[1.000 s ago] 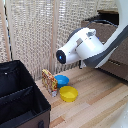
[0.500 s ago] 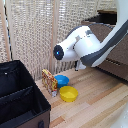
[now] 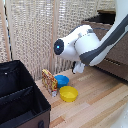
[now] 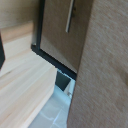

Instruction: Kindly move your gripper toward the top drawer's handle. With caution, hold the handle robustly using your gripper and pull open the top drawer. Let the handle go. Relocate your gripper to the bowl placed in the background. Gently hold the bowl using your gripper. Bring the gripper and the bowl to the ajar drawer. Softly release the bowl into it.

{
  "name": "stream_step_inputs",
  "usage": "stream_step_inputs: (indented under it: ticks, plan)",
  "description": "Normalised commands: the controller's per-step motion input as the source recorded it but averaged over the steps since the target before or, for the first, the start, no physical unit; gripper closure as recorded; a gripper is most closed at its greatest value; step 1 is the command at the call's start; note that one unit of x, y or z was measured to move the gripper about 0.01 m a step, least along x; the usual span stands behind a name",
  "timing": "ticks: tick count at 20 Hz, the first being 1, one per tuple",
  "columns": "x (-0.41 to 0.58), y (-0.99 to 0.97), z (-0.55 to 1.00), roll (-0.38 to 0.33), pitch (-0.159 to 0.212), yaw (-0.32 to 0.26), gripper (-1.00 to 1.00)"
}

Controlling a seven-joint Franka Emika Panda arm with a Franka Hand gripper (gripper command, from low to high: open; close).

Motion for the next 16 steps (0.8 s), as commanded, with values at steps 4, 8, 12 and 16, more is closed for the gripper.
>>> stream_step_inputs:
  ticks: [4,8,12,16]
  plan:
    - [0.459,0.06,0.06,0.271,0.085,-0.197,-1.00]
    - [0.475,0.05,0.10,0.232,0.053,-0.193,-1.00]
    - [0.406,0.06,0.15,0.201,0.012,-0.203,-1.00]
    - [0.369,0.07,0.16,0.196,0.004,-0.210,-1.00]
